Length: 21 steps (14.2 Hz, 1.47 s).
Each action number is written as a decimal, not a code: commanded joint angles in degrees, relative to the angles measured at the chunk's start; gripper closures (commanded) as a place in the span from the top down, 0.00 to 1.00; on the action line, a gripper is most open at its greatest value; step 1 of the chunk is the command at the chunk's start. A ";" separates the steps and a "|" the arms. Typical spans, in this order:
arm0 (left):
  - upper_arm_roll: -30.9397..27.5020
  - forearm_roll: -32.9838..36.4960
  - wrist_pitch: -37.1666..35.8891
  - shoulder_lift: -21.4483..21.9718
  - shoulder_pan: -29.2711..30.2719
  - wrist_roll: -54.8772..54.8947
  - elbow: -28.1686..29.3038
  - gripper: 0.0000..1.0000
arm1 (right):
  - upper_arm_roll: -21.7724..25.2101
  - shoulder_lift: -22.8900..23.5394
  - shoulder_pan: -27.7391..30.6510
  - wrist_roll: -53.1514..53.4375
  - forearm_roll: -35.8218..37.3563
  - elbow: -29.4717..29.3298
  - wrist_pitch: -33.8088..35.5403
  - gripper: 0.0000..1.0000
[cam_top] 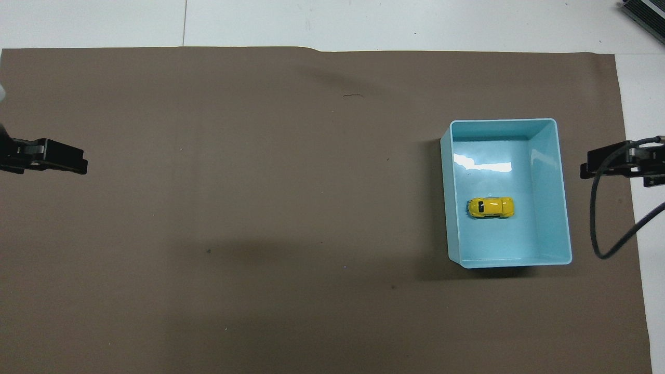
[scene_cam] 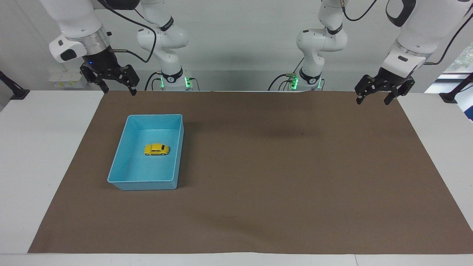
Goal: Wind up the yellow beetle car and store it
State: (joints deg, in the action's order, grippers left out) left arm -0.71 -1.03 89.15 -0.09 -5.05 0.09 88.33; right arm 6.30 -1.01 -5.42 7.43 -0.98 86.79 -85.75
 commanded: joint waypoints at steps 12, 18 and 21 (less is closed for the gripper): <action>0.54 -0.12 -1.08 0.53 0.74 -0.17 -0.26 1.00 | -0.50 -0.84 0.68 -2.25 -0.69 0.05 0.23 1.00; 0.54 -0.12 -1.08 0.53 0.74 -0.17 -0.26 1.00 | -0.41 -0.84 0.77 -2.60 -0.69 0.05 0.23 1.00; 0.54 -0.12 -1.08 0.53 0.74 -0.17 -0.26 1.00 | -0.41 -0.84 0.68 -2.77 -0.69 0.13 0.23 1.00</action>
State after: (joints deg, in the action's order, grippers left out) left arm -0.71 -1.03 89.15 -0.09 -5.05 0.09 88.33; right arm 6.10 -1.26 -5.41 6.30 -0.94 86.79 -85.75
